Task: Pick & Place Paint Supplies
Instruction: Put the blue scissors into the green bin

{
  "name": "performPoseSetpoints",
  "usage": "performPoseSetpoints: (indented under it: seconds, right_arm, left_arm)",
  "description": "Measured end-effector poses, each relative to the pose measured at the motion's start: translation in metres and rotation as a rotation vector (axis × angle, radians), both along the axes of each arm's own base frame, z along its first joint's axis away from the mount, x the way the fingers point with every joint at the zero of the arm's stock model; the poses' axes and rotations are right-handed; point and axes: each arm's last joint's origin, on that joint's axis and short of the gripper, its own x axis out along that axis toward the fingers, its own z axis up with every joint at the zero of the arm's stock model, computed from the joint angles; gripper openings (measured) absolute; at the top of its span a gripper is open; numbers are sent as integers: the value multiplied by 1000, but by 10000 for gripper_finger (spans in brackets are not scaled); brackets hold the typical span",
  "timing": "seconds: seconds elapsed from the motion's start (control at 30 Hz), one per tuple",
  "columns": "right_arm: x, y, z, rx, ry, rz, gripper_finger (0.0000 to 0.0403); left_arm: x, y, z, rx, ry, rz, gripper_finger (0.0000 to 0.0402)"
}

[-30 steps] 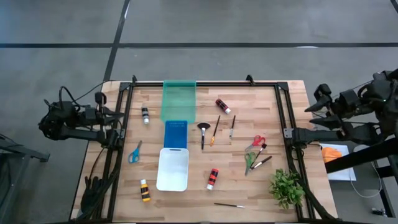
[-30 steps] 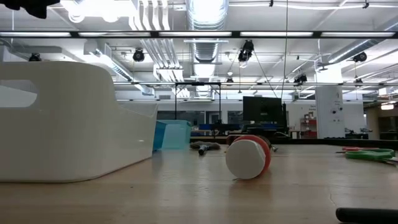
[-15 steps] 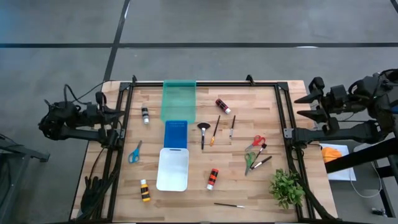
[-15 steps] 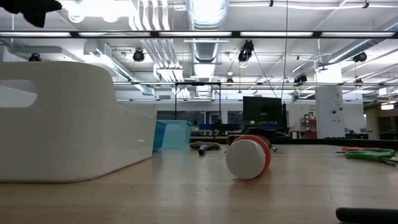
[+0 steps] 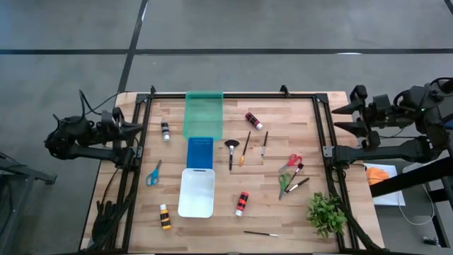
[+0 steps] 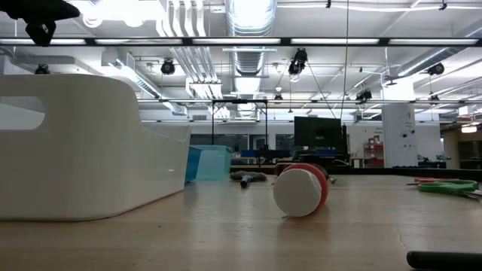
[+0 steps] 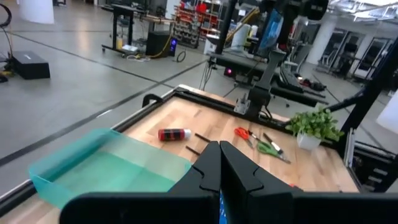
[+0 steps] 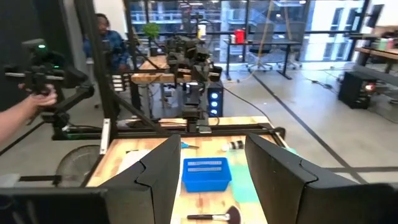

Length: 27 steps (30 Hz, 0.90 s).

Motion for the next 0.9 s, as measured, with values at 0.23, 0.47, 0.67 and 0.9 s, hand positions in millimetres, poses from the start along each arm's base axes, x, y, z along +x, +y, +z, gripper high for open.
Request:
performPoseSetpoints:
  seconds: [0.23,0.47,0.67,0.9]
  right_arm:
    - [2,-2,0,-17,8,-56,178]
    - [5,-2,0,-13,18,-54,178]
    - [7,-2,-1,-11,23,-54,178]
    - [7,-2,-1,15,22,-56,178]
  left_arm:
    - [15,-2,-2,110,-66,-7,1]
    - [31,-3,7,269,-113,21,25]
    - [54,2,17,254,85,307,131]
    - [82,-10,34,-213,483,84,163]
